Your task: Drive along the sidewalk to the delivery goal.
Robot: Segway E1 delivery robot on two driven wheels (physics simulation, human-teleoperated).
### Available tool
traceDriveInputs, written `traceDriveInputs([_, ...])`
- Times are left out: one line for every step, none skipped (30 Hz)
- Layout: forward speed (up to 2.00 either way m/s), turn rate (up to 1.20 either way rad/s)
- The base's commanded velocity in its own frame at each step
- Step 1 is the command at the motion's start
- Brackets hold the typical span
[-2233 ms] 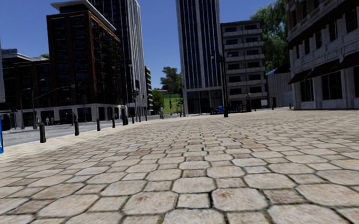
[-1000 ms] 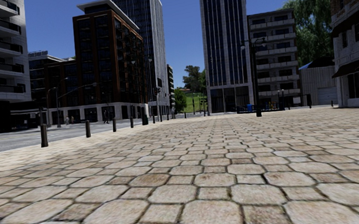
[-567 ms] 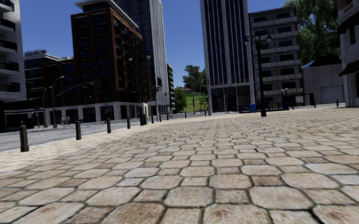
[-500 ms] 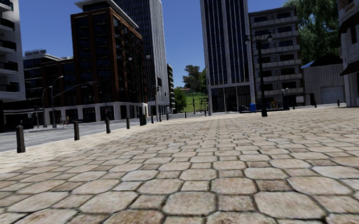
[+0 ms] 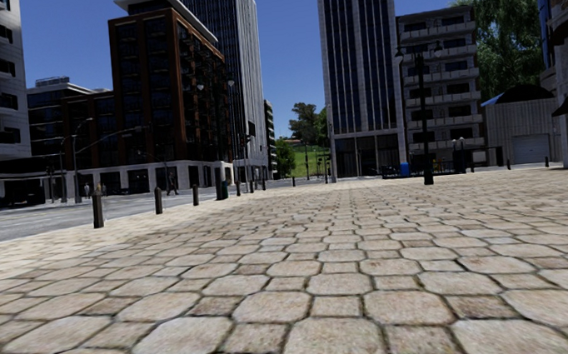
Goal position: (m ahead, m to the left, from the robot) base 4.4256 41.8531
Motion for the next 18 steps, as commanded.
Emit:
traceDriveInputs([2.0, 0.0])
traceDriveInputs([2.0, 0.0])
traceDriveInputs([2.0, 0.0])
traceDriveInputs([2.0, 0.0])
traceDriveInputs([2.0, 0.0])
traceDriveInputs([2.0, 0.0])
traceDriveInputs([2.0, 0.0])
traceDriveInputs([2.0, 0.0])
traceDriveInputs([2.0, 0.0])
traceDriveInputs([2.0, 0.0])
traceDriveInputs([2.0, 0.0])
traceDriveInputs([2.0, 0.0])
traceDriveInputs([2.0, 0.0])
traceDriveInputs([2.0, 0.0])
traceDriveInputs([2.0, 0.0])
traceDriveInputs([2.0, 0.0])
traceDriveInputs([2.0, 0.0])
traceDriveInputs([2.0, 0.0])
